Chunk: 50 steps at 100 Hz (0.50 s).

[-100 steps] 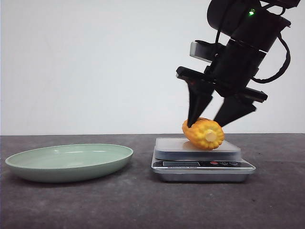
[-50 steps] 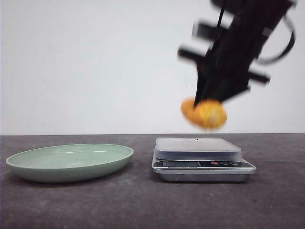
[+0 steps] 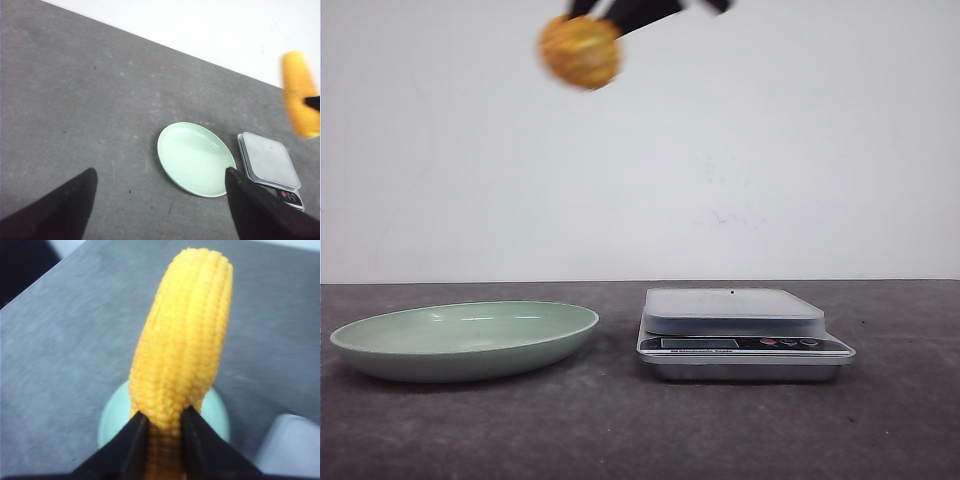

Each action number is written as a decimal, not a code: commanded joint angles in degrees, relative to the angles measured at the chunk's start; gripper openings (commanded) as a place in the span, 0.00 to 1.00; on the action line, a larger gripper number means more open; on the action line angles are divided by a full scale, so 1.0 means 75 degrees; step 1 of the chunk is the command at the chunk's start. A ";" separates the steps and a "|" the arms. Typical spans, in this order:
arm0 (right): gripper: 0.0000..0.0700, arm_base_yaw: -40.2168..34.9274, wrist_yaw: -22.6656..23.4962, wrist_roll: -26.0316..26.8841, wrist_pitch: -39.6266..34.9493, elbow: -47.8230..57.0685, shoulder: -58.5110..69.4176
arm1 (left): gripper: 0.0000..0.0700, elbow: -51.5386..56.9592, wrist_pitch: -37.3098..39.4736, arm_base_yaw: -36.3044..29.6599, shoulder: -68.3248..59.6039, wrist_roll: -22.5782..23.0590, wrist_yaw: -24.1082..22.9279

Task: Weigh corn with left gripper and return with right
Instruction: 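Lift the corn with the right gripper and carry it to the plate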

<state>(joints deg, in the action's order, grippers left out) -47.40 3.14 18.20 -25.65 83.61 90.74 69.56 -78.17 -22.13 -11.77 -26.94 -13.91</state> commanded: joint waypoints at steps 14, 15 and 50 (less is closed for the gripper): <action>0.00 -0.0516 -0.0026 0.0557 0.0175 0.0463 0.1711 | 0.66 0.0096 0.0061 -0.0006 0.0003 0.0105 0.0003; 0.00 -0.0530 -0.0029 0.0574 0.0192 0.0463 0.1778 | 0.66 0.0096 0.0058 -0.0006 0.0003 0.0105 0.0003; 0.02 -0.0714 -0.0023 0.1247 0.0694 0.0463 0.3515 | 0.66 0.0096 -0.0070 -0.0006 0.0003 0.0102 0.0003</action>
<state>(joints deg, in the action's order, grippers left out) -52.10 3.03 25.28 -22.00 85.78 115.79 69.56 -78.98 -22.13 -11.77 -26.72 -13.91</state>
